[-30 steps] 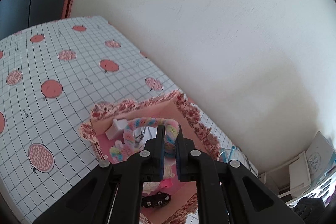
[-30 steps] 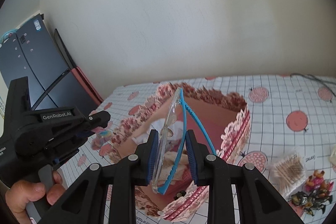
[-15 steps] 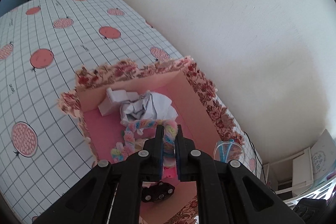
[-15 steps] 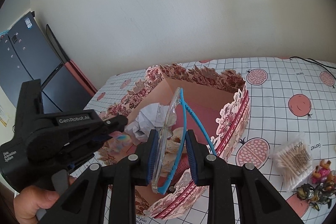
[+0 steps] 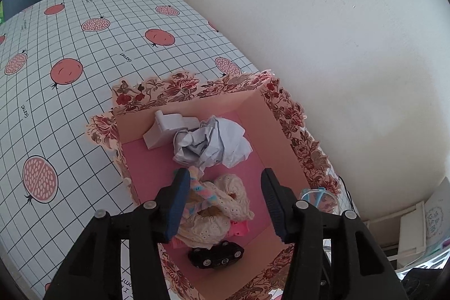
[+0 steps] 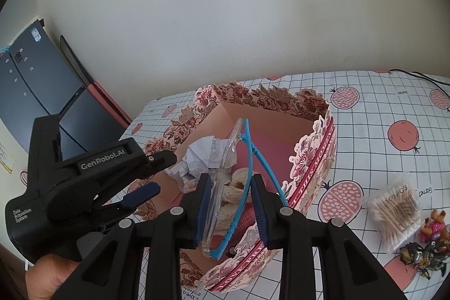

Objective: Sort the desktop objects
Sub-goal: 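Open left tool to drop the hair tie while right tool releases the glasses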

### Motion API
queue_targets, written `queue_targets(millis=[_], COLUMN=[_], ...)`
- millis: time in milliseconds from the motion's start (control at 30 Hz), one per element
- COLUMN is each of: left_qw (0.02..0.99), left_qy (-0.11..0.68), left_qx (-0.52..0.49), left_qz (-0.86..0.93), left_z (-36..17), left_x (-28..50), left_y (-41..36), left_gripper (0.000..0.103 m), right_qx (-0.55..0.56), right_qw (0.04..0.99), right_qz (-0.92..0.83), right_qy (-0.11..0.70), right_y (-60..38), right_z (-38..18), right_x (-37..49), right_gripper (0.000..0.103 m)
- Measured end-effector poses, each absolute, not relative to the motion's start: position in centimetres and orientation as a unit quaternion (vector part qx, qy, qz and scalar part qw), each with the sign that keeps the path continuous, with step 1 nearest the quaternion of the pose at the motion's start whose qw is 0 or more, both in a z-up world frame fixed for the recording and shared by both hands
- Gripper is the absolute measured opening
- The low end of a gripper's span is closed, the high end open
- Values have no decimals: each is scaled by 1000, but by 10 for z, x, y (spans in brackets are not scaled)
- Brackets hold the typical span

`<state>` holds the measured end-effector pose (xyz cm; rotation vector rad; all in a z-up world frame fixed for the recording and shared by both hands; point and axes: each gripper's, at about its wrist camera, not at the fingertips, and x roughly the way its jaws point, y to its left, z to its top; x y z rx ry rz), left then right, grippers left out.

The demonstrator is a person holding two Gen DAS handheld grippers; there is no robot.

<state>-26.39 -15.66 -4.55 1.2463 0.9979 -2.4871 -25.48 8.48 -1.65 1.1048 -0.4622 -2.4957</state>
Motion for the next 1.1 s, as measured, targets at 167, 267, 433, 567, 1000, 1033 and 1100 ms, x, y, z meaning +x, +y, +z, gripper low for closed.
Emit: queue_targets(millis=[167,267,433,567,1000,1033,1100], left_qw=[96,98,102,104,102,103,104], left_qy=[329,327,322,321,317,318,319], left_qx=[420,418,419,421,421,421,422], left_qz=[-840,-842,-843,-842,-843,-843,-842], left_z=[-43,-40,-39,-39,-36,-36,-37], left_x=[-264,-264,-264,-264,-264,-264,-264], left_y=[-152,-151,-151,-151,-149,-150,-150], left_gripper=[61,64,65,69,74,74,75], right_qx=[388,388,386,381,379,378,380], right_qw=[190,191,194,203,189,188,185], right_qz=[-885,-885,-886,-886,-892,-893,-894], right_qy=[-172,-171,-170,-170,-157,-154,-150], right_y=[88,89,90,90,95,95,94], right_z=[-16,-14,-11,-6,-1,-1,-2], right_x=[-255,-255,-256,-255,-255,-255,-255], right_gripper=[39,39,39,41,54,57,60])
